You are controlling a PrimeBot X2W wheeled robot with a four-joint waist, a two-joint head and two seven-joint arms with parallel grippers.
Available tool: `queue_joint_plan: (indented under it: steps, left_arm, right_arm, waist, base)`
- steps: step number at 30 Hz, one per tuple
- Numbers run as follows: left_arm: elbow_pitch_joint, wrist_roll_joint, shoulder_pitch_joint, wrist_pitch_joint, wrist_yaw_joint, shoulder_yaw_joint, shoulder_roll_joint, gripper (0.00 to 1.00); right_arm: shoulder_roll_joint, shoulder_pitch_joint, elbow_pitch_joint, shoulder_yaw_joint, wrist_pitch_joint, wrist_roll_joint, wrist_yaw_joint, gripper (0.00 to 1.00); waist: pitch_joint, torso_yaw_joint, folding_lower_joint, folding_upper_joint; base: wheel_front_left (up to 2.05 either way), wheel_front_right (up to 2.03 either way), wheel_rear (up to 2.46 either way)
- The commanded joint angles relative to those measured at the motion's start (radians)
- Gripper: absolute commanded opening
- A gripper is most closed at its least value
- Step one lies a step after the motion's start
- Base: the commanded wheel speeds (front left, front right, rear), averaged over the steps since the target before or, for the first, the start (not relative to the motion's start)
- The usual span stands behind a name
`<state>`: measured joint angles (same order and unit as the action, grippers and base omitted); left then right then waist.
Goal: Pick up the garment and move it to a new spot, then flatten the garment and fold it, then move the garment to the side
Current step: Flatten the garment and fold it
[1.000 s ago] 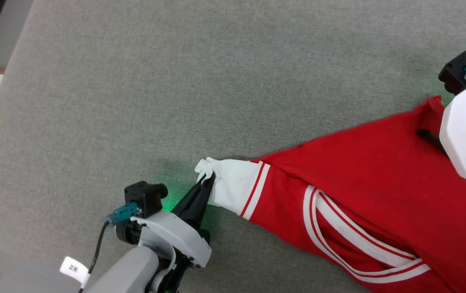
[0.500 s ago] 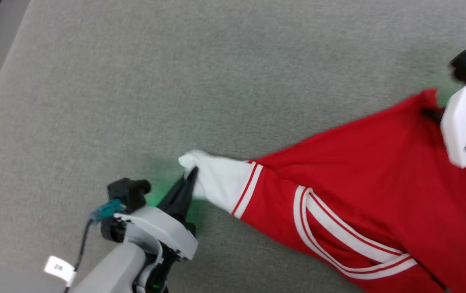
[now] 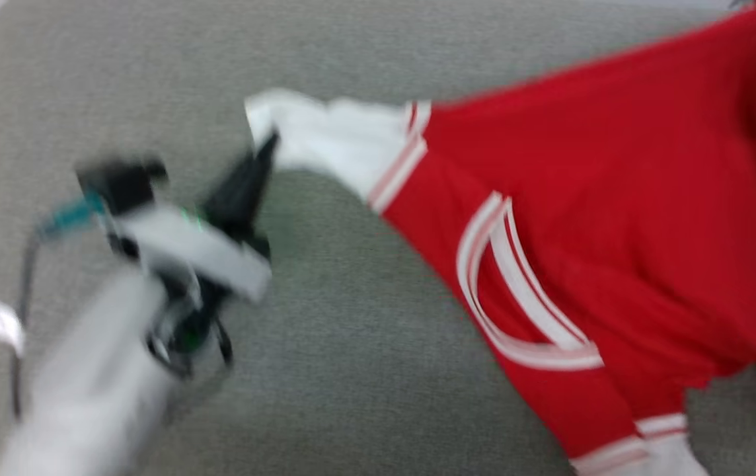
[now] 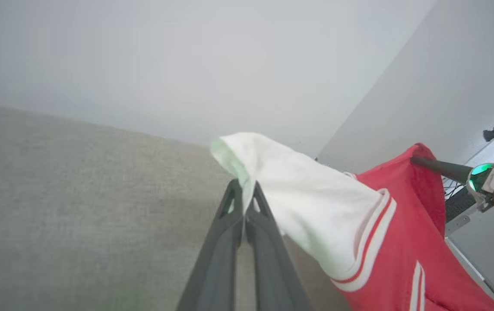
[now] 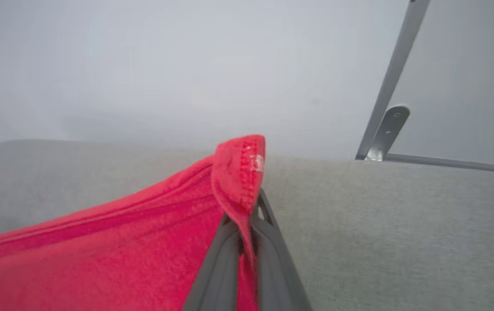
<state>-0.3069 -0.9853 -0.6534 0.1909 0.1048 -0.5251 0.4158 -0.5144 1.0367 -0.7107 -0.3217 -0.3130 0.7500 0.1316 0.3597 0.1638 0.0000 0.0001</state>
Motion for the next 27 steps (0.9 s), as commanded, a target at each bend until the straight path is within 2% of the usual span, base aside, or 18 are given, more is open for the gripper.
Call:
queue_joint_plan:
  steps: [1, 9, 10, 11, 12, 19, 23, 27]
  left_arm:
    - [-0.039, -0.006, -0.081, -0.012, 0.009, 0.018, 0.017, 0.00]
    - [-0.350, -0.040, -0.566, -0.098, 0.024, 0.052, 0.009, 0.00]
    - [-0.350, -0.040, -0.566, -0.098, 0.024, 0.052, 0.009, 0.00]
    - [-0.421, -0.020, -0.687, -0.087, 0.024, 0.052, 0.016, 0.00]
    - [-0.421, -0.020, -0.687, -0.087, 0.024, 0.052, 0.016, 0.00]
    - [-0.635, 0.033, -1.051, 0.020, 0.024, 0.049, 0.021, 0.00]
    - [-0.678, 0.018, -1.120, 0.040, 0.024, 0.031, -0.003, 0.00]
    - [-0.680, -0.014, -1.100, 0.031, 0.024, 0.004, -0.016, 0.00]
  right_arm:
    - [0.013, 0.049, -0.024, 0.035, 0.029, -0.021, -0.002, 0.00]
    - [0.103, 0.338, -0.150, 0.175, 0.179, -0.129, -0.002, 0.00]
    - [0.103, 0.338, -0.150, 0.175, 0.179, -0.129, -0.002, 0.00]
    - [0.116, 0.414, -0.180, 0.206, 0.217, -0.151, -0.003, 0.00]
    - [0.116, 0.414, -0.180, 0.206, 0.217, -0.151, -0.003, 0.00]
    - [0.159, 0.630, -0.293, 0.280, 0.341, -0.224, -0.005, 0.00]
    - [0.174, 0.667, -0.342, 0.255, 0.360, -0.244, -0.005, 0.00]
    - [0.177, 0.645, -0.370, 0.229, 0.357, -0.245, -0.004, 0.00]
  waist:
    - [0.016, -0.023, 0.0000, -0.0001]
    - [0.081, -0.086, 0.0000, -0.0001]
    - [0.081, -0.086, 0.0000, -0.0001]
    - [0.096, -0.103, 0.0000, -0.0001]
    - [0.096, -0.103, 0.0000, -0.0001]
    - [0.102, -0.156, 0.0000, -0.0001]
    - [0.095, -0.163, 0.0000, -0.0001]
    - [0.095, -0.159, 0.0000, -0.0001]
  base:
    - [0.00, 0.00, 0.00]
    - [0.00, 0.00, 0.00]
    - [0.00, 0.00, 0.00]
    - [0.00, 0.00, 0.00]
    - [0.00, 0.00, 0.00]
    - [0.00, 0.00, 0.00]
    - [0.00, 0.00, 0.00]
    - [0.00, 0.00, 0.00]
